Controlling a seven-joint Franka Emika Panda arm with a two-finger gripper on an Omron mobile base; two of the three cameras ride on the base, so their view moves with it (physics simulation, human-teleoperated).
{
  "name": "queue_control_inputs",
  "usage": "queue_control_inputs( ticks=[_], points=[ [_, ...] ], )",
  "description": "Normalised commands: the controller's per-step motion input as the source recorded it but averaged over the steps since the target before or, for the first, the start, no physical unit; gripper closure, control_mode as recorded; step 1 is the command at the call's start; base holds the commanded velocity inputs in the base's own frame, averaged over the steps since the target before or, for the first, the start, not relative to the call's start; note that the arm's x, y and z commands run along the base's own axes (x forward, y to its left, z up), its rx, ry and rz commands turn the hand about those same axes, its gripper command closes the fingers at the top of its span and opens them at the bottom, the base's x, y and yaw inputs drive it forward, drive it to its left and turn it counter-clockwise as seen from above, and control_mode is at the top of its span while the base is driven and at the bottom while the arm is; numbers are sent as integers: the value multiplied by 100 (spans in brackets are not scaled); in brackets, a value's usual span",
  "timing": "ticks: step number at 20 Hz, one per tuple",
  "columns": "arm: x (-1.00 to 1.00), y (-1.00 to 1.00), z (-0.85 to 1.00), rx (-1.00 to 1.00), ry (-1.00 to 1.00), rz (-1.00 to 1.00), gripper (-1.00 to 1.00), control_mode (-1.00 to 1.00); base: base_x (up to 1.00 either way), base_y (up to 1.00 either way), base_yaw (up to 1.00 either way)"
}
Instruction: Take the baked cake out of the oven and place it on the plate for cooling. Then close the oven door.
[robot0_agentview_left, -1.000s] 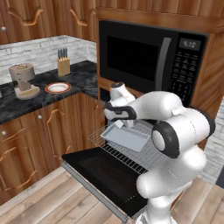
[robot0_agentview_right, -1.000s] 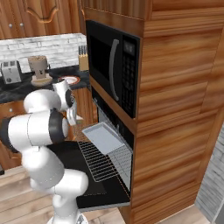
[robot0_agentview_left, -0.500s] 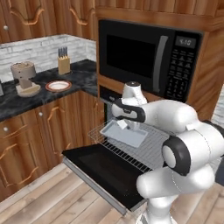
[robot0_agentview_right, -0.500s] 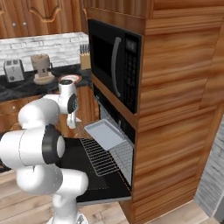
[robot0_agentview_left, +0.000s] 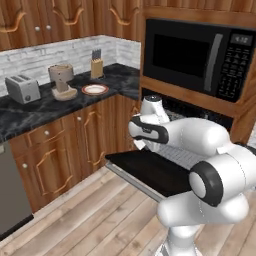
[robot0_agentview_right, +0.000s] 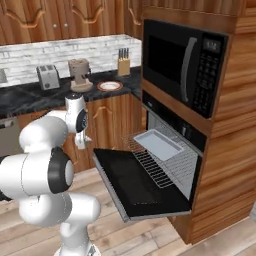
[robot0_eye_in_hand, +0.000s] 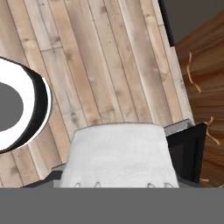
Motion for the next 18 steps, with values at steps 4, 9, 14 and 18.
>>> queue_control_inputs(
  ticks=[4, 9, 14, 18],
  points=[
    [0, 0, 0, 0, 0, 0, 100, 100, 73, 100, -13],
    [0, 0, 0, 0, 0, 0, 100, 100, 94, 100, -16],
    [0, 0, 0, 0, 0, 0, 100, 100, 78, 100, -22],
    [0, 0, 0, 0, 0, 0, 100, 100, 24, 100, -31]
  ],
)
